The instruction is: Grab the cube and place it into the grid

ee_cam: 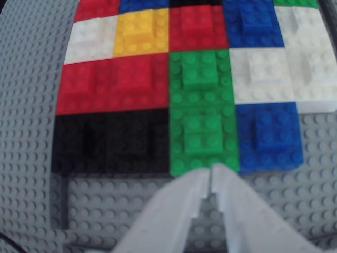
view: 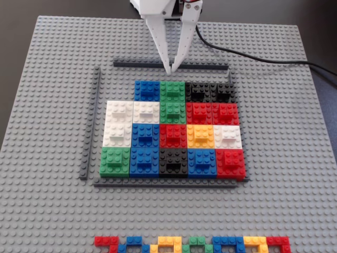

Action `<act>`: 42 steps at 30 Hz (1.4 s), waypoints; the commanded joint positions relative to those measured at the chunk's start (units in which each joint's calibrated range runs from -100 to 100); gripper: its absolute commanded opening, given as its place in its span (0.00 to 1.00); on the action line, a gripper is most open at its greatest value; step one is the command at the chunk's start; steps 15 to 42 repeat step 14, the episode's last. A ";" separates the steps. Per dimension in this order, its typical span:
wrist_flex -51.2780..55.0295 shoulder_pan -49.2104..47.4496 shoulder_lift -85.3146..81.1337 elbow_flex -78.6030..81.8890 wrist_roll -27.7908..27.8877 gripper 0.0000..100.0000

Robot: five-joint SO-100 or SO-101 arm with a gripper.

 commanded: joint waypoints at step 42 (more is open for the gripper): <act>0.07 -0.31 -1.95 0.53 0.00 0.00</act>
